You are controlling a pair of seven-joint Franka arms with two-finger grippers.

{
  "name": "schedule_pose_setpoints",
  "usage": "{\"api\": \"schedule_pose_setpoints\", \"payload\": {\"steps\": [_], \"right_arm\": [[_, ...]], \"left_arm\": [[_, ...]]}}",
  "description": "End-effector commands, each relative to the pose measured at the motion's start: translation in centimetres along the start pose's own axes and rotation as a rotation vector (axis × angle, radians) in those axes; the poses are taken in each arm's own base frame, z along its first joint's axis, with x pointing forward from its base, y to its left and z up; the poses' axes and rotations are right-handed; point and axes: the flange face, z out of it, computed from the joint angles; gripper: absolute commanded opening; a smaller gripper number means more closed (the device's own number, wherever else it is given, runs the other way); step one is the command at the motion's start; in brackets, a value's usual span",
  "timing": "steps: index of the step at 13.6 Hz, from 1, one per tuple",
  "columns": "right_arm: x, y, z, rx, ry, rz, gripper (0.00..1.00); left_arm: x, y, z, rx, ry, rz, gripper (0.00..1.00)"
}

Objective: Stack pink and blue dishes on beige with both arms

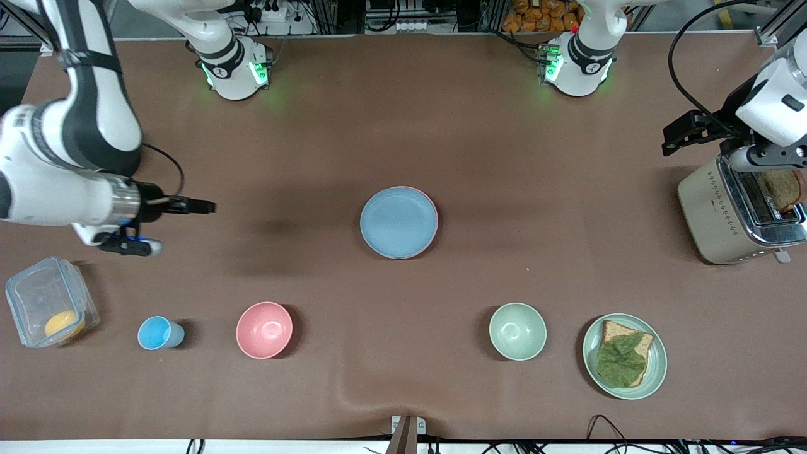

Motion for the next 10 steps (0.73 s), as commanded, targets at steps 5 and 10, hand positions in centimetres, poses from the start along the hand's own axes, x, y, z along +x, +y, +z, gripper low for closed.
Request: {"api": "schedule_pose_setpoints", "payload": {"steps": [5,10], "right_arm": [[-8.3,0.1,-11.8,-0.242,0.186,-0.141,1.0],[-9.5,0.5,-14.2,-0.227,0.233,-0.112,1.0]], "left_arm": [[-2.1,-0.1,-2.3,0.016,0.03,-0.003,1.0],[-1.9,-0.4,-2.3,0.014,0.038,0.003,1.0]]}}
